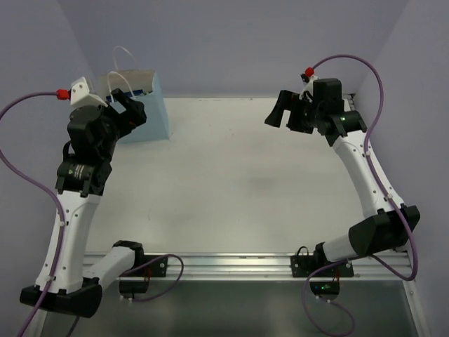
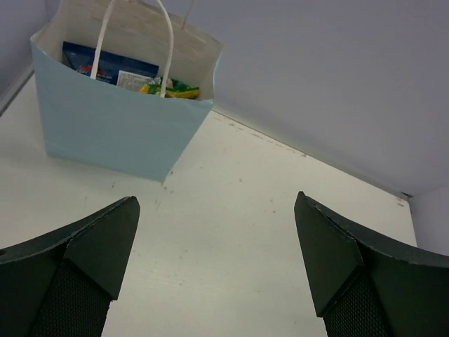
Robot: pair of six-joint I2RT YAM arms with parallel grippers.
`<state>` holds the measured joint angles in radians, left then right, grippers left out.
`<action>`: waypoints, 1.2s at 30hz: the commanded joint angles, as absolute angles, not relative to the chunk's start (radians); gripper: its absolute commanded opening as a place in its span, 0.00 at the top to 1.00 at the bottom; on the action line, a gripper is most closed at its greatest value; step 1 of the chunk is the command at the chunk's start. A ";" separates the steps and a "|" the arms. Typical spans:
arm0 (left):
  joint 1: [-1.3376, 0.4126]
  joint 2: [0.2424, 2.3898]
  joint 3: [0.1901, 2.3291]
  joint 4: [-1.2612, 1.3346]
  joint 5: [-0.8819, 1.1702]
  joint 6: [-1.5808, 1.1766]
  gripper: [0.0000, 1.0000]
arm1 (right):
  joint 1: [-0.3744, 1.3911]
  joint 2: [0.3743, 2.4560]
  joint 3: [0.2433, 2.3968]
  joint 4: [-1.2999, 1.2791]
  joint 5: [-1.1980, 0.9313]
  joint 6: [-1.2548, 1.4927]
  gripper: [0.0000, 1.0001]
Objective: Take the snacks out of the paper bag
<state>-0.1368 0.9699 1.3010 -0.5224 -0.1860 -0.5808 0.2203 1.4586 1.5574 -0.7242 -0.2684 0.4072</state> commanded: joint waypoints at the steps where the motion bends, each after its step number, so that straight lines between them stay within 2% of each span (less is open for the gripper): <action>1: -0.129 1.097 1.441 -0.672 -0.273 -0.532 0.00 | 0.229 1.476 1.618 -0.752 -0.201 0.373 0.01; 6: -0.081 1.322 1.711 -0.770 -0.437 -0.505 0.00 | 0.229 1.555 1.715 -0.848 -0.147 0.377 0.01; 11: -0.008 1.552 1.933 -0.793 -0.408 -0.482 0.00 | 0.248 1.558 1.717 -0.827 -0.184 0.385 0.01; 12: 0.014 1.577 1.956 -0.796 -0.381 -0.486 0.08 | 0.250 1.568 1.717 -0.828 -0.187 0.387 0.01; 14: 0.088 1.636 1.962 -0.834 -0.313 -0.534 0.17 | 0.253 1.577 1.706 -0.824 -0.204 0.391 0.01; 17: 0.118 1.722 2.026 -0.920 -0.233 -0.568 0.18 | 0.259 1.586 1.701 -0.821 -0.207 0.391 0.01; 20: 0.129 1.701 2.004 -0.869 -0.238 -0.569 0.17 | 0.262 1.583 1.698 -0.812 -0.209 0.388 0.01; 26: 0.161 1.747 2.057 -0.806 -0.092 -0.623 0.16 | 0.262 1.580 1.681 -0.801 -0.206 0.385 0.01; 30: 0.164 1.715 1.988 -0.747 0.036 -0.744 0.16 | 0.262 1.595 1.695 -0.808 -0.196 0.382 0.01; 36: 0.163 1.608 1.868 -0.664 0.015 -0.876 0.16 | 0.264 1.605 1.706 -0.805 -0.207 0.379 0.01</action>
